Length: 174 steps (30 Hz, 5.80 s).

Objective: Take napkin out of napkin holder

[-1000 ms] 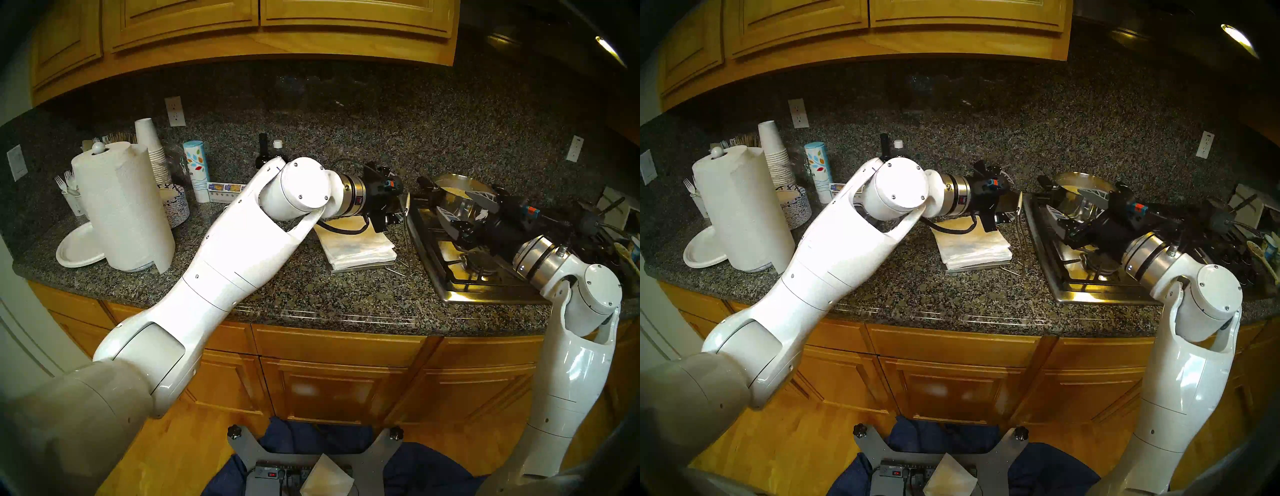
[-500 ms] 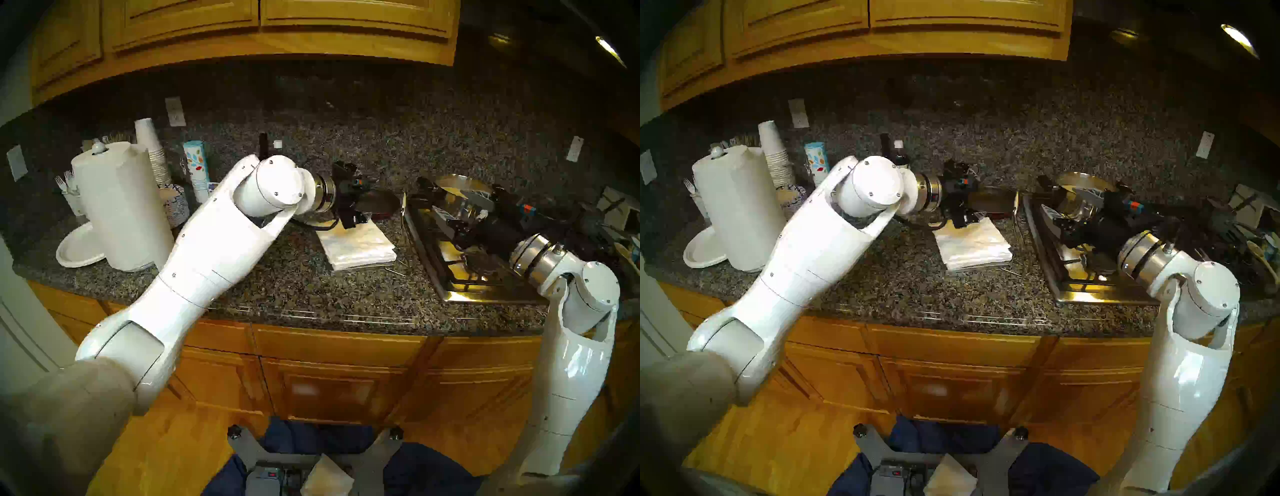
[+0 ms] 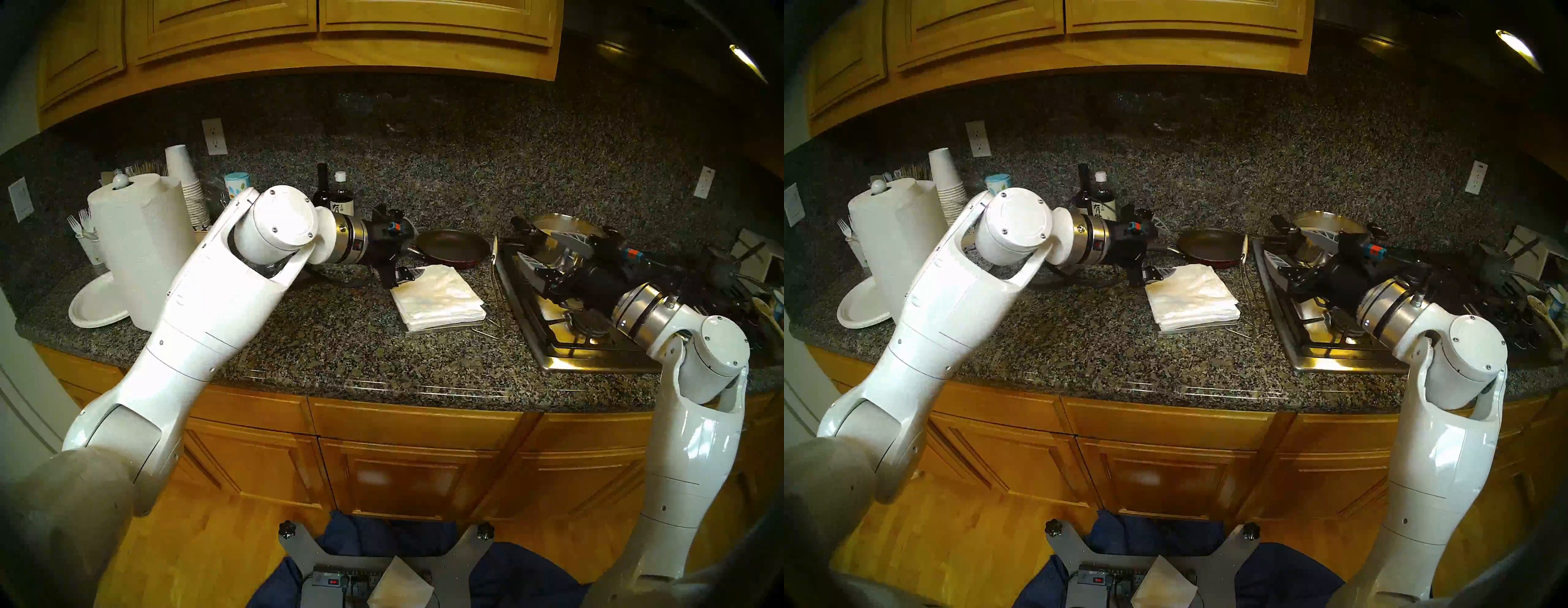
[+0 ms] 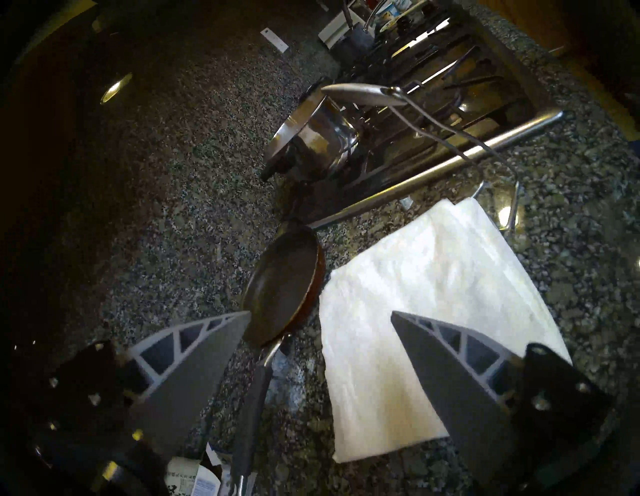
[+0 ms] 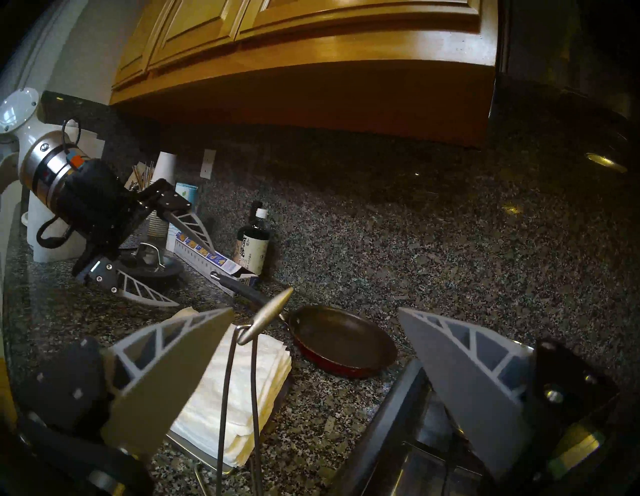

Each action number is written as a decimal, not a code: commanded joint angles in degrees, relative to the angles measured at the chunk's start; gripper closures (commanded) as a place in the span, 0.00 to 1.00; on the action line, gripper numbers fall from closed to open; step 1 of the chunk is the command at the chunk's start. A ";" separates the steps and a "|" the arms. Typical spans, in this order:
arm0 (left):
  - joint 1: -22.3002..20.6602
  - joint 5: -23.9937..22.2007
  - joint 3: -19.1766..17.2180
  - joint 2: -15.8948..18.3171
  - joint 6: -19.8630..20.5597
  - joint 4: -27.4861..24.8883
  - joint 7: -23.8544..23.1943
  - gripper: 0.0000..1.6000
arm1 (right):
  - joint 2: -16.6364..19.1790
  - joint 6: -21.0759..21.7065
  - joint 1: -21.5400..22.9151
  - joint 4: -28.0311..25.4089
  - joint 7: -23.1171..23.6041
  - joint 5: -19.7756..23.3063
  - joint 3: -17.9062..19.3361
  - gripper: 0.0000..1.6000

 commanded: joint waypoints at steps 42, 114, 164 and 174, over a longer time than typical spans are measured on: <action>0.74 1.81 -0.88 2.03 -2.00 2.72 2.12 0.23 | 1.64 0.50 3.34 -0.26 -2.08 -0.25 -3.62 0.00; 1.04 3.09 0.16 1.50 -6.82 4.97 1.94 0.55 | 1.60 -0.49 3.22 1.51 -3.93 -0.07 -4.05 0.00; 8.61 4.05 -6.92 8.86 -2.34 -2.86 4.23 1.00 | 2.04 -0.51 3.81 1.27 -3.78 0.19 -4.63 0.00; 15.08 3.15 -11.46 14.30 1.16 -8.93 3.94 1.00 | 2.15 -0.49 4.00 1.47 -3.80 0.22 -4.90 0.00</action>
